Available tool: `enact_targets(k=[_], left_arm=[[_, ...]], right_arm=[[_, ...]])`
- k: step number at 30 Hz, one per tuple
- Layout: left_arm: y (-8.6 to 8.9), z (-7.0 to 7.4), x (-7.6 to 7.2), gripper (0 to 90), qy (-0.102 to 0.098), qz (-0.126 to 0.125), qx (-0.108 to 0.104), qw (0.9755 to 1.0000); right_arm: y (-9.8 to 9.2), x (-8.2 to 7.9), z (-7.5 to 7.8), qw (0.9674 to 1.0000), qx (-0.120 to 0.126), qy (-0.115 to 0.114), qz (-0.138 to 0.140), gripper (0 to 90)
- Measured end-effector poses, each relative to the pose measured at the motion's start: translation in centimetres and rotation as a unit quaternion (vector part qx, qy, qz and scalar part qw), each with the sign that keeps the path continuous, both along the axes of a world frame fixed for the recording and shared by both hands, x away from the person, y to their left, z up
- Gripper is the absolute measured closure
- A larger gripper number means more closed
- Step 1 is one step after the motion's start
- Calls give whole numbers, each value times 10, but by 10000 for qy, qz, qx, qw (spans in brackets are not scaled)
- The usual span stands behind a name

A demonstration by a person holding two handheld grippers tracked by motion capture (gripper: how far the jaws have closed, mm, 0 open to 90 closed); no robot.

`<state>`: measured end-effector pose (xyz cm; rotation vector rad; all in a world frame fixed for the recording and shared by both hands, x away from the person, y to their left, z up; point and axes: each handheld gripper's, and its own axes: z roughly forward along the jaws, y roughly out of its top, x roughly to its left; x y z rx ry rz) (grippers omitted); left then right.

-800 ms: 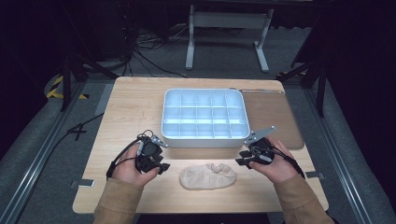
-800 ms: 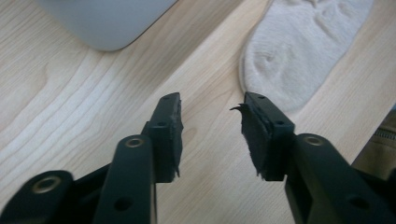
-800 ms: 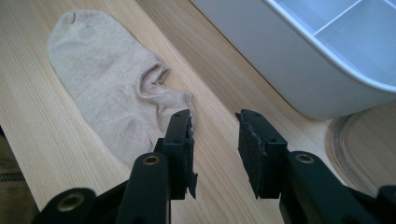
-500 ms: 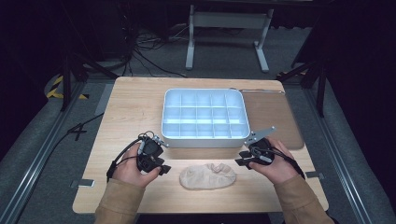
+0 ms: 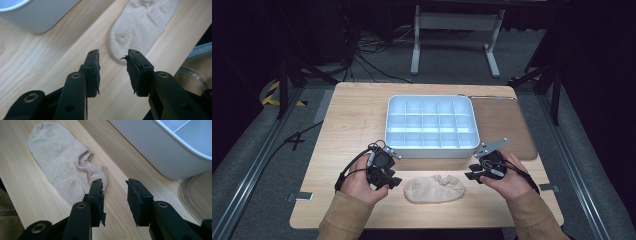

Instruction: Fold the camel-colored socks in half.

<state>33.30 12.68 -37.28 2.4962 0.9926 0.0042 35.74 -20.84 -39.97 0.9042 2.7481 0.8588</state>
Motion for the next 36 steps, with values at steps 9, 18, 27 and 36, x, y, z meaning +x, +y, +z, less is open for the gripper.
enact_targets(k=[9,18,27,36], left_arm=[[-14,-6,-2,662,20,101,-242,9997],[-26,-16,-2,668,125,143,-267,9995],[-29,-29,1,704,194,228,-218,9993],[-26,-51,11,709,381,619,-98,9973]], right_arm=[[5,-2,-2,10000,-38,37,68,657],[18,-5,-15,9994,-145,230,230,668],[32,-10,-27,9963,-341,591,521,849],[40,-9,-45,9934,-584,811,561,881]])
